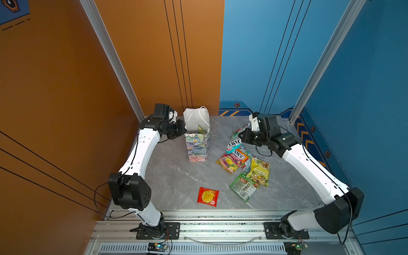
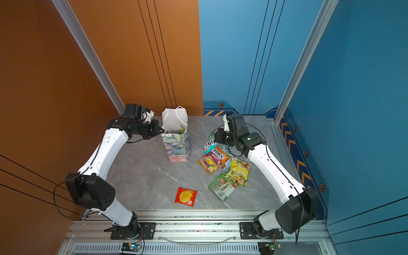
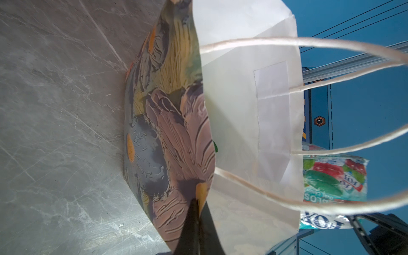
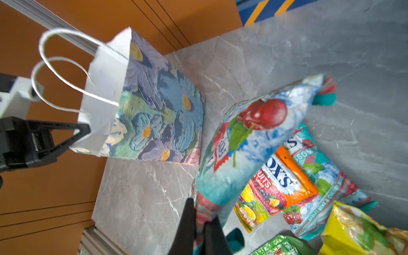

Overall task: Place the snacks into the paper bag
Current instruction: Place the snack in the paper bag.

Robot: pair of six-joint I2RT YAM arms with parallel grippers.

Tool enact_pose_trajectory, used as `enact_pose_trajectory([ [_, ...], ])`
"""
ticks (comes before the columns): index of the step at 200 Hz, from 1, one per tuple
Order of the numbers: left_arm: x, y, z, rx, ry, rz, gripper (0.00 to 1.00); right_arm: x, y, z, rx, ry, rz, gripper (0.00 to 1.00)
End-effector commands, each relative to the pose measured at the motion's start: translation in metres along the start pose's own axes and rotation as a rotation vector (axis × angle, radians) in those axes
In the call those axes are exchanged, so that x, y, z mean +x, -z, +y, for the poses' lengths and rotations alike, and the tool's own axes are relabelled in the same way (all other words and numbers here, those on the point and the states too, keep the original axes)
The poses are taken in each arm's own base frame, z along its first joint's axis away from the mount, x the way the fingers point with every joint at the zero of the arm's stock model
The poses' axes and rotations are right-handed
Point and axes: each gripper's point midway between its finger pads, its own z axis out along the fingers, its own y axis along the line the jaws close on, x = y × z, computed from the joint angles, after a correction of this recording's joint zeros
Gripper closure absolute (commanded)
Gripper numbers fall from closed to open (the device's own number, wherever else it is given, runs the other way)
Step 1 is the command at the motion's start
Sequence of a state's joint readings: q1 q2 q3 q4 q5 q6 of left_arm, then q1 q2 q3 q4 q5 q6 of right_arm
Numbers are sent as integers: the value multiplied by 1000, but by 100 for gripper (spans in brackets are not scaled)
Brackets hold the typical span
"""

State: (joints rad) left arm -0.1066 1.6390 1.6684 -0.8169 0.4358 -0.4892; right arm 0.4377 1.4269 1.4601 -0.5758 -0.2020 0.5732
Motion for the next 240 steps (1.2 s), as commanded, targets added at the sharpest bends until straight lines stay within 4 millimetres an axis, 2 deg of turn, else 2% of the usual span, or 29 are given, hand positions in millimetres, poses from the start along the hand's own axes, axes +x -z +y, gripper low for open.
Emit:
enact_pose_trajectory([
  [1, 4, 8, -10, 27, -14, -8, 100, -42, 25, 13, 6, 44, -140, 100],
  [23, 4, 8, -9, 20, -18, -14, 100, -65, 37, 23, 7, 59, -209, 100],
  [61, 8, 1, -8, 15, -24, 4, 100, -103, 58, 51, -49, 86, -330, 100],
  [82, 10, -1, -10, 12, -25, 10, 100, -116, 61, 68, -92, 94, -374, 100],
  [88, 11, -1, -10, 13, -26, 12, 100, -126, 70, 79, -119, 102, -408, 100],
  [119, 12, 1, -12, 14, -26, 8, 100, -144, 68, 118, -206, 137, -440, 100],
  [194, 19, 7, -10, 8, -43, 4, 100, -147, 43, 213, -407, 279, -420, 100],
  [215, 20, 8, -8, 8, -39, 4, 100, -142, 32, 228, -450, 283, -396, 100],
  [240, 19, 9, -8, 4, -41, -2, 100, -133, 16, 230, -451, 277, -358, 100],
])
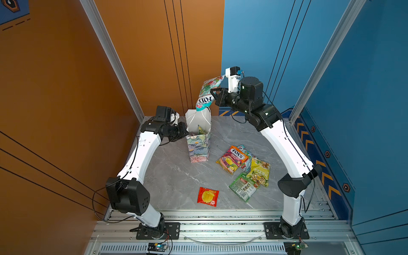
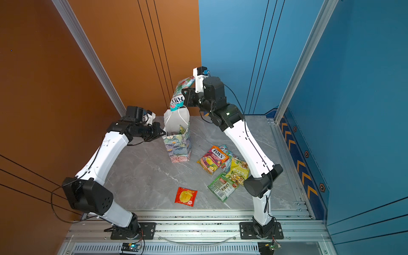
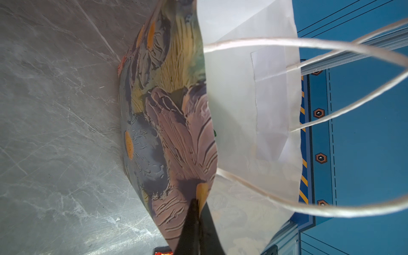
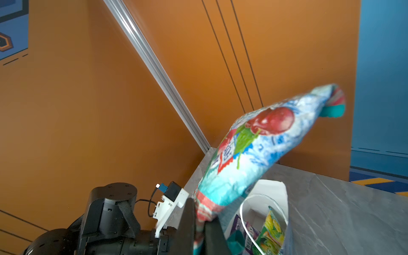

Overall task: Place the snacks into the paper bag
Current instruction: Place the snack in the paper bag.

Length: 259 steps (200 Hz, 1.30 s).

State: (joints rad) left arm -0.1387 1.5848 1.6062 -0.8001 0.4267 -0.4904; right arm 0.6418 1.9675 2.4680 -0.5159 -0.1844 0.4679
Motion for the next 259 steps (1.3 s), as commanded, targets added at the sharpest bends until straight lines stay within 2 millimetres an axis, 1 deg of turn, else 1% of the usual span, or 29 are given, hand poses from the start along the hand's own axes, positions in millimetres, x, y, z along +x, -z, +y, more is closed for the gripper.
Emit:
enact_pose_trajectory([
  [1, 3, 6, 0, -6, -16, -8, 100, -4, 0, 12, -47, 16, -5, 100],
  [39, 3, 5, 2, -9, -14, -6, 100, 16, -6, -1, -1, 26, 63, 100],
  [69, 2, 4, 2, -9, -12, -5, 100, 39, -11, -18, 41, 22, 134, 100],
  [82, 1, 3, 3, -10, -11, -5, 100, 45, -11, -26, 63, 19, 154, 100],
  [137, -1, 3, 4, -9, -4, -7, 100, 63, -6, -53, 139, 24, 206, 100],
  [165, -2, 2, 5, -7, -2, -8, 100, 71, -4, -58, 163, 39, 232, 100],
  [182, -2, 3, 4, -5, -3, -11, 100, 71, -2, -51, 151, 53, 236, 100],
  [188, -2, 3, 5, -6, -3, -10, 100, 68, 0, -48, 147, 60, 228, 100],
  [209, -2, 3, 5, -5, -2, -10, 100, 51, 9, -35, 125, 74, 179, 100],
  [227, -3, 3, 4, -1, 0, -11, 100, 34, 16, -20, 86, 85, 121, 100],
  [243, -3, 3, 4, 5, 2, -12, 100, 25, 17, -8, 43, 93, 89, 100],
  [259, -4, 4, 2, 10, 3, -13, 100, 23, 13, 4, -5, 95, 87, 100],
])
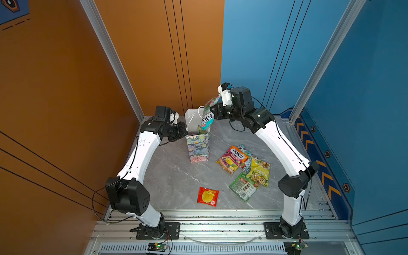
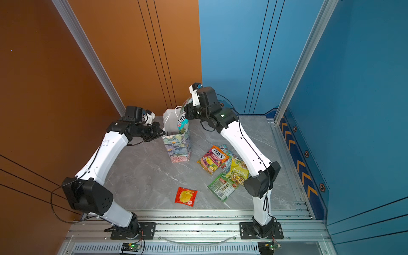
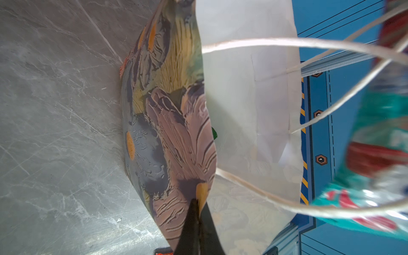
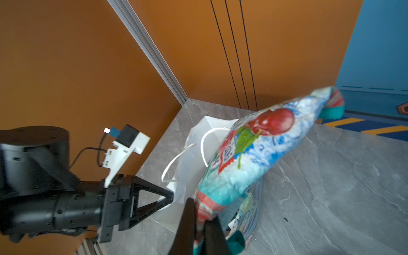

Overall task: Place the snacks into the paper bag
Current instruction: Place the snack in the paper bag.

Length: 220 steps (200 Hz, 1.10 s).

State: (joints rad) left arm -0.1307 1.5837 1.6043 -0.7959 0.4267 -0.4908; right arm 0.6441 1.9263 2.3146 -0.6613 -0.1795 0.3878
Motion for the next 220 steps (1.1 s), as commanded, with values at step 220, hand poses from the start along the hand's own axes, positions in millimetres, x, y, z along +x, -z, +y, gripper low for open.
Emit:
enact_pose_trajectory([
  [220, -2, 5, 2, 24, 5, -11, 100, -10, -10, 12, -107, 30, 0, 100],
])
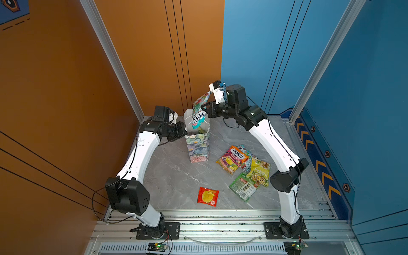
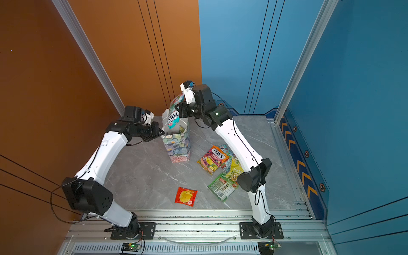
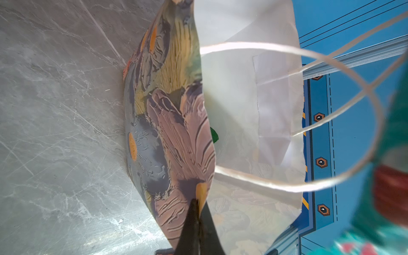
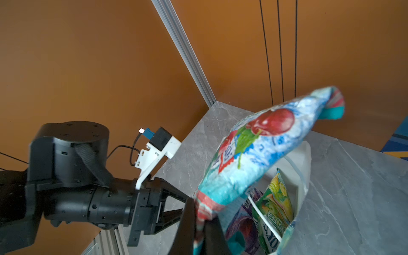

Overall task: Place the snacks into the paper bag
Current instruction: Place the snack in the paper bag.

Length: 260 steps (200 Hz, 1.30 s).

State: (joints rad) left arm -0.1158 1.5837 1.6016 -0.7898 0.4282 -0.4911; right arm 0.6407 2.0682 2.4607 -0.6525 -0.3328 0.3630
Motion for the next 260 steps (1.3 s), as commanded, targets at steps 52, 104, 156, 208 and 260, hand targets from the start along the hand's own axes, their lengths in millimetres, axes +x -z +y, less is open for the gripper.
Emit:
enact_pose_trajectory([
  [52, 1, 4, -3, 29, -3, -2, 100, -10, 33, -17, 76, -14, -21, 100],
  [104, 1, 5, -3, 29, -1, -3, 100, -14, 45, -24, 102, -16, -34, 100],
  [156, 1, 5, -3, 30, 0, -3, 100, -4, 47, -37, 138, -28, -11, 100],
  [208, 1, 5, -3, 32, 1, -4, 100, 8, 46, -47, 190, -25, 19, 100],
  [260, 0, 7, -4, 33, -2, -8, 100, 21, 33, -39, 235, 20, 40, 100],
])
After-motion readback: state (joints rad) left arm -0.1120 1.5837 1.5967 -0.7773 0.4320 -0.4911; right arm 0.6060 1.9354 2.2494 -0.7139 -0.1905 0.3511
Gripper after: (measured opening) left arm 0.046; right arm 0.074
